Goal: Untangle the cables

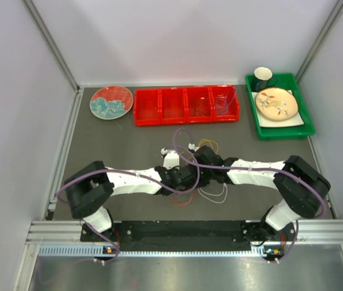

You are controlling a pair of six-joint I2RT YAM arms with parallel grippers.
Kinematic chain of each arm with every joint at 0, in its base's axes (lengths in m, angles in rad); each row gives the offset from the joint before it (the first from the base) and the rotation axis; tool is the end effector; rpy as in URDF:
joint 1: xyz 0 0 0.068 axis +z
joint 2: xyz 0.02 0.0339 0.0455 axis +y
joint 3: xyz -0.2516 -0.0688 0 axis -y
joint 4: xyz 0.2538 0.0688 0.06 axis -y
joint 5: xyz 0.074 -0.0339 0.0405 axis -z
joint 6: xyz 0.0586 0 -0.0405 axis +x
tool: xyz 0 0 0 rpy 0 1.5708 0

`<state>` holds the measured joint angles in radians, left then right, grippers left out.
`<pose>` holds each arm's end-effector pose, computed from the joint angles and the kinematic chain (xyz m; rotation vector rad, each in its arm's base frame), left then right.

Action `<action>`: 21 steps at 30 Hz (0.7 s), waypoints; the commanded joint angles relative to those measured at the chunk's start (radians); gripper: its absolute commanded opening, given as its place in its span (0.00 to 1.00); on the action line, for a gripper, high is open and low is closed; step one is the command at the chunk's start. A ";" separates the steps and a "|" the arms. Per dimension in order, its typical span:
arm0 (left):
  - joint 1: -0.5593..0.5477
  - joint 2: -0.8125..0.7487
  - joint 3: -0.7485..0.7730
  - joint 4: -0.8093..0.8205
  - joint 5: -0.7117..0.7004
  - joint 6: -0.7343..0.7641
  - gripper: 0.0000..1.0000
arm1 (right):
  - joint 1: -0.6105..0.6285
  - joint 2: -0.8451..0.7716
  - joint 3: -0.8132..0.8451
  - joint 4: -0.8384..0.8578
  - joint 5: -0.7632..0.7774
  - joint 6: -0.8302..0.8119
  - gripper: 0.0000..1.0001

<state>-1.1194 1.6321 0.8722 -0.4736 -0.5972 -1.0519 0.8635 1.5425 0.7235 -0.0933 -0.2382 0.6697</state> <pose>0.1611 -0.2567 0.1177 -0.0459 2.4656 -0.0174 0.1910 0.2448 0.1170 -0.3703 2.6712 0.8709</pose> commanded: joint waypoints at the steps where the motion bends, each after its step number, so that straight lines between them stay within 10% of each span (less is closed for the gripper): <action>1: 0.003 0.015 0.040 -0.028 -0.023 -0.007 0.00 | 0.016 0.007 0.034 0.026 -0.012 -0.012 0.00; 21: 0.035 -0.460 0.189 -0.336 -0.138 0.085 0.00 | 0.015 -0.215 0.073 -0.146 0.097 0.016 0.67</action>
<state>-1.1110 1.2617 1.0214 -0.7559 -0.6502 -1.0164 0.8642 1.4300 0.7876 -0.2195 -0.1833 0.6506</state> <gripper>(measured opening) 0.012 0.610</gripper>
